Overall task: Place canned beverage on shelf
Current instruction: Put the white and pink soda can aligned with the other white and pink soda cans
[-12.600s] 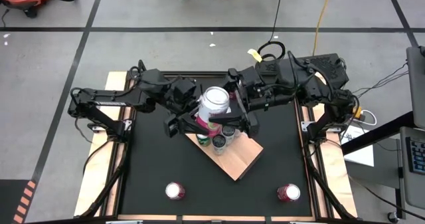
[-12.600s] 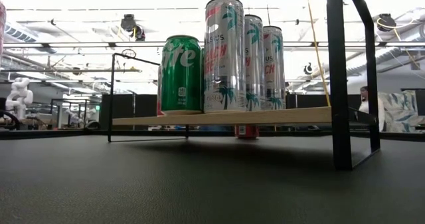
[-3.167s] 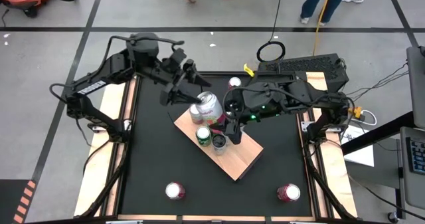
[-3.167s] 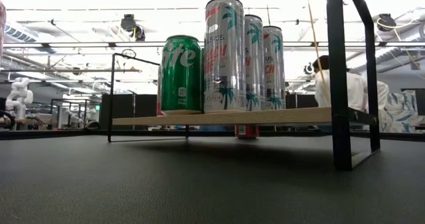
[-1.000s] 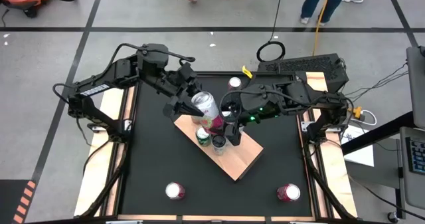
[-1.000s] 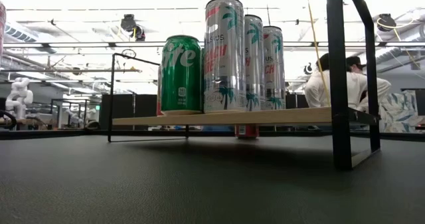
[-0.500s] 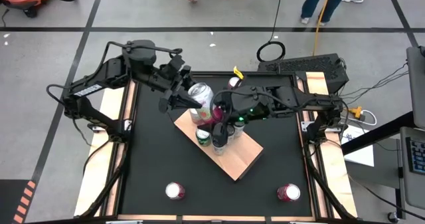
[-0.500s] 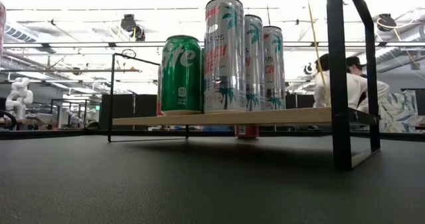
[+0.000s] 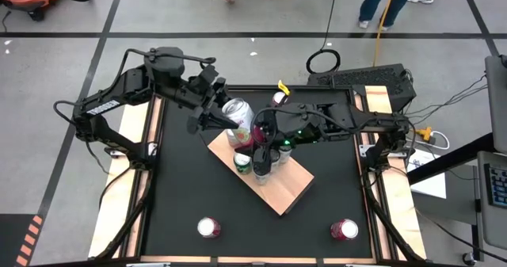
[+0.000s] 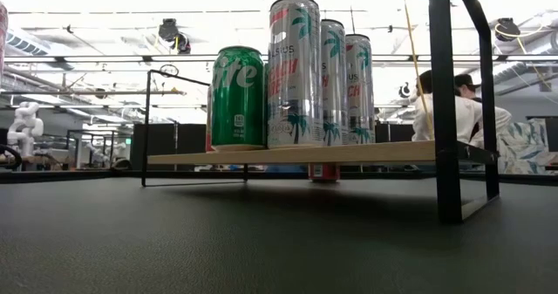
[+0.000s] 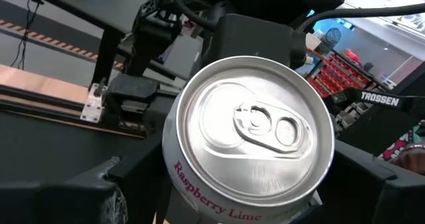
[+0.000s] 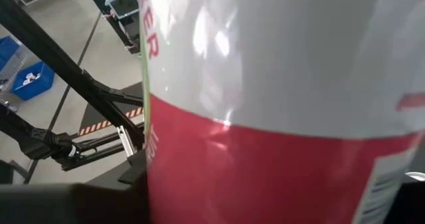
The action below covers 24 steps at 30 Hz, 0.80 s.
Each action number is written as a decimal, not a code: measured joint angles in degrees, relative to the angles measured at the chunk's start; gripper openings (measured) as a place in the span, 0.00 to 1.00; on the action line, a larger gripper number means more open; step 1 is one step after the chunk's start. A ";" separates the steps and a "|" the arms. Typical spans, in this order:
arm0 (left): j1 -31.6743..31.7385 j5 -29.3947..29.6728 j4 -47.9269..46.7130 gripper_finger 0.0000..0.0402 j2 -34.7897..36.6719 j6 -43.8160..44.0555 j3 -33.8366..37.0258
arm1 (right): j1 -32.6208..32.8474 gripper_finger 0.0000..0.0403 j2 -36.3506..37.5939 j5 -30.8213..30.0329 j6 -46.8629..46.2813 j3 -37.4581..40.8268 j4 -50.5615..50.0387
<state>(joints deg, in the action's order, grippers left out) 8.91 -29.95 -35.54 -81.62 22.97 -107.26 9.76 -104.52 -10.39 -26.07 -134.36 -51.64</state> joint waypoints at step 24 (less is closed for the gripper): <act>0.77 -7.89 -6.56 0.87 0.57 -0.09 -0.04 | -0.07 0.67 0.00 13.24 -1.89 0.01 -8.40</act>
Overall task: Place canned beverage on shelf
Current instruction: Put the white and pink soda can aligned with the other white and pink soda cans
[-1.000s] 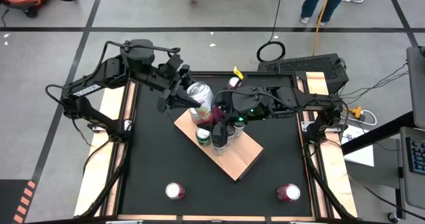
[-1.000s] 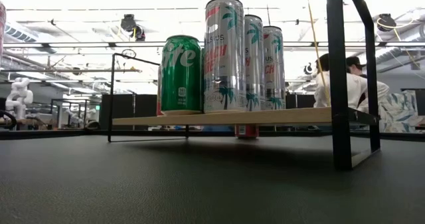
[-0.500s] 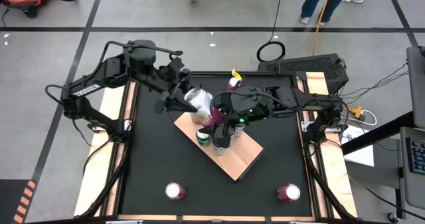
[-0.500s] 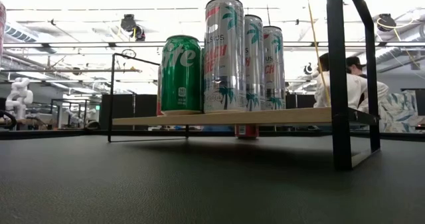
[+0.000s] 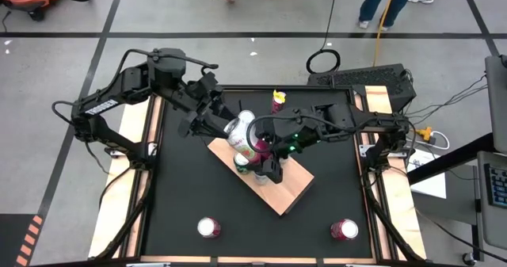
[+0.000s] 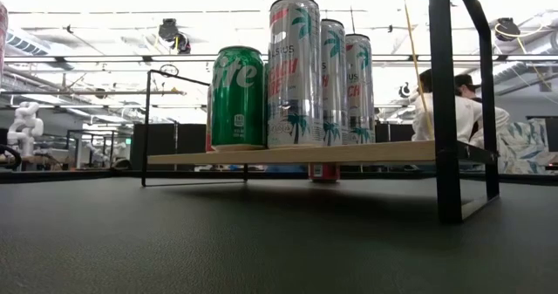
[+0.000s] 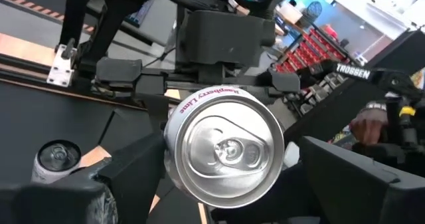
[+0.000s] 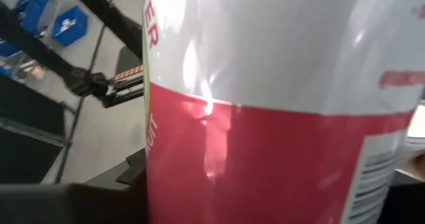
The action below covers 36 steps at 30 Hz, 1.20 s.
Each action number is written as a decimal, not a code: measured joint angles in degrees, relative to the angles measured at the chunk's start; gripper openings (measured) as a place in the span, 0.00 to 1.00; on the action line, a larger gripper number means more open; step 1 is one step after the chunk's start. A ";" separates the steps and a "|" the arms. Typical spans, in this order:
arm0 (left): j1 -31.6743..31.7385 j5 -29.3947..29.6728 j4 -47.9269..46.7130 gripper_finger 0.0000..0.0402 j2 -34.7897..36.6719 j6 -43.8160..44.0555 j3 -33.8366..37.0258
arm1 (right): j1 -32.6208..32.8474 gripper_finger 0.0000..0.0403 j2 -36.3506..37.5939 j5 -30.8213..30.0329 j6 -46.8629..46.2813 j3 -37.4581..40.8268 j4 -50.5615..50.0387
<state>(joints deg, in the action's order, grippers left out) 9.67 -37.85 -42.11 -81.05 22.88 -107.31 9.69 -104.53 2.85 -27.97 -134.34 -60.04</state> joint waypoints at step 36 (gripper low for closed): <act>-3.70 -1.57 -2.12 0.76 -4.88 0.37 0.07 | -0.74 0.71 0.02 6.08 -0.92 0.00 -3.93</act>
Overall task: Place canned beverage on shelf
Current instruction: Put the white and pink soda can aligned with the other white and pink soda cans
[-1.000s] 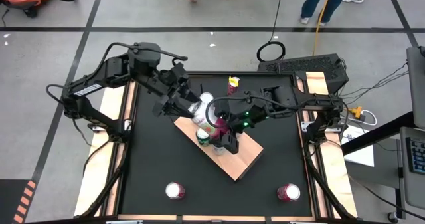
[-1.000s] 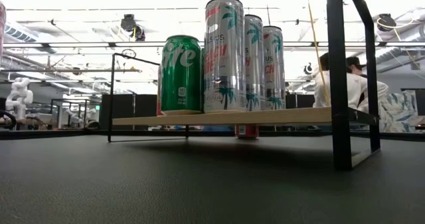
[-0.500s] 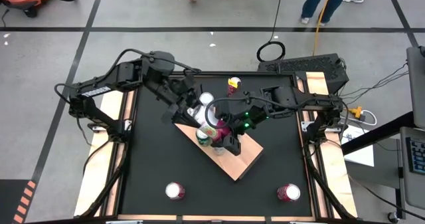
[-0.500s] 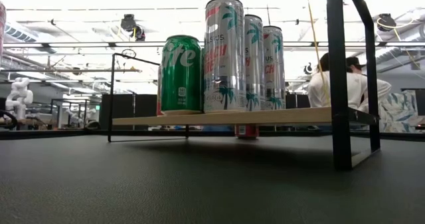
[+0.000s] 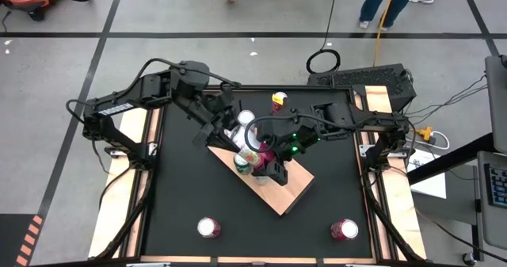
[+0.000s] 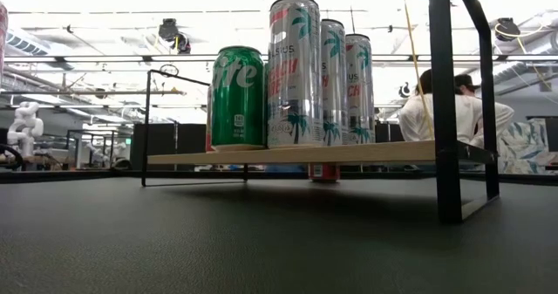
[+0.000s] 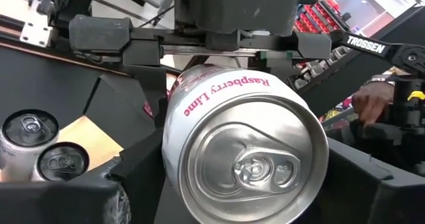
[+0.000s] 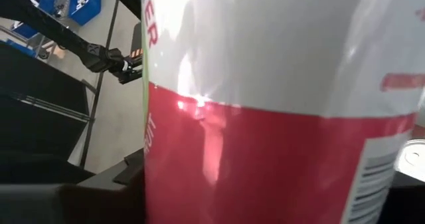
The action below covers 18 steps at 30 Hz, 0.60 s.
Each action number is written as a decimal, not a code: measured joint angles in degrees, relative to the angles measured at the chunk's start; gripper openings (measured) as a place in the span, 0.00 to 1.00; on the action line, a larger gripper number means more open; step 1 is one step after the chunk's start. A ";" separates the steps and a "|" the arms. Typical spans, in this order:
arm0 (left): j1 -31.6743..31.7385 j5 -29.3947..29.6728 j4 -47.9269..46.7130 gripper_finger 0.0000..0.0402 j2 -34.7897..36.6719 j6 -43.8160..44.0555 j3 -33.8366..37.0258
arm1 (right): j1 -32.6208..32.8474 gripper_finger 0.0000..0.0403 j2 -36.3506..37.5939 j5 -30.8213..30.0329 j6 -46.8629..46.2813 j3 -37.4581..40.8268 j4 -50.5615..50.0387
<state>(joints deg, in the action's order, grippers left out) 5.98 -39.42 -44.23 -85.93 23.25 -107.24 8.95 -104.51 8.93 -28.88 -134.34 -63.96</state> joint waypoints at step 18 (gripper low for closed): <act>0.00 -2.00 -1.41 0.75 0.87 -4.50 0.11 | 0.92 0.91 0.11 -0.26 -1.73 -0.06 -10.55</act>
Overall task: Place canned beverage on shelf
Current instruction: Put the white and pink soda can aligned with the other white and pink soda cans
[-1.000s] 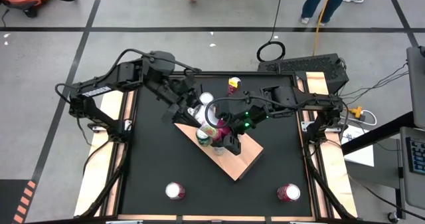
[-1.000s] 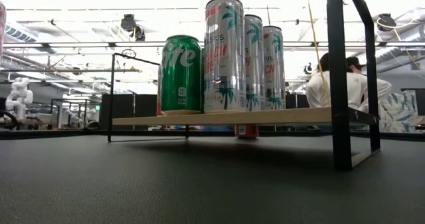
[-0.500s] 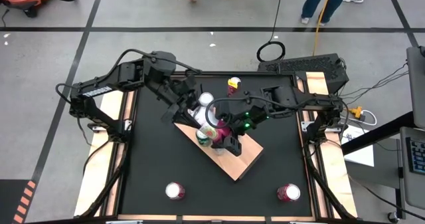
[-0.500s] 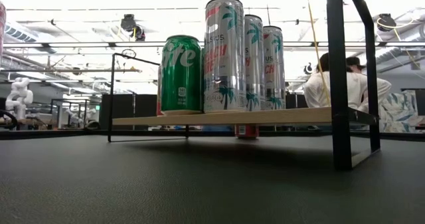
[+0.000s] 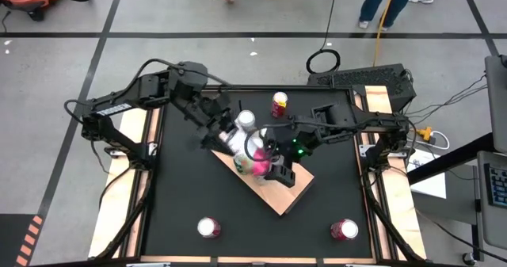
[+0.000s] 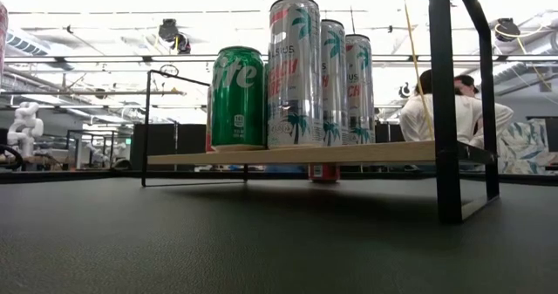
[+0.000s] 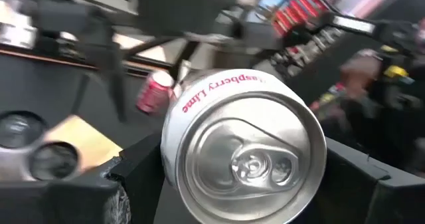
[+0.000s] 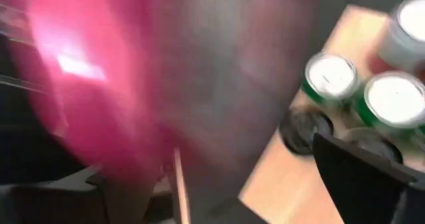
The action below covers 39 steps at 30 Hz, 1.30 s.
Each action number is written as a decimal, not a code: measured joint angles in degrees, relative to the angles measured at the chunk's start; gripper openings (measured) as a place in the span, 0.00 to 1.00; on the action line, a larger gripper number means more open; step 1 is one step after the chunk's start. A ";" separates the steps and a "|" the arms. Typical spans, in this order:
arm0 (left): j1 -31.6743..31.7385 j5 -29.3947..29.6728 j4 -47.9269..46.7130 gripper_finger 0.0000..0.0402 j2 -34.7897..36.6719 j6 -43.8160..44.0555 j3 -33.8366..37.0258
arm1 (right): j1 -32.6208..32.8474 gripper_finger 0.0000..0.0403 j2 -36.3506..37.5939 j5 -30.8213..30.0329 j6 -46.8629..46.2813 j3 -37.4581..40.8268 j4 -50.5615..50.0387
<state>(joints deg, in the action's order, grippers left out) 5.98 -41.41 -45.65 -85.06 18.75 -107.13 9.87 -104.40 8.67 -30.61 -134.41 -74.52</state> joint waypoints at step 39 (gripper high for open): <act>-1.49 31.13 -41.23 0.75 -3.17 -51.07 1.49 | 11.26 0.89 8.95 -25.24 -7.67 0.00 -15.52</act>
<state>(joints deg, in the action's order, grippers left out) 4.48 -10.28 -86.88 -88.23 -32.31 -105.64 21.12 -95.45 -16.57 -38.28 -134.41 -90.04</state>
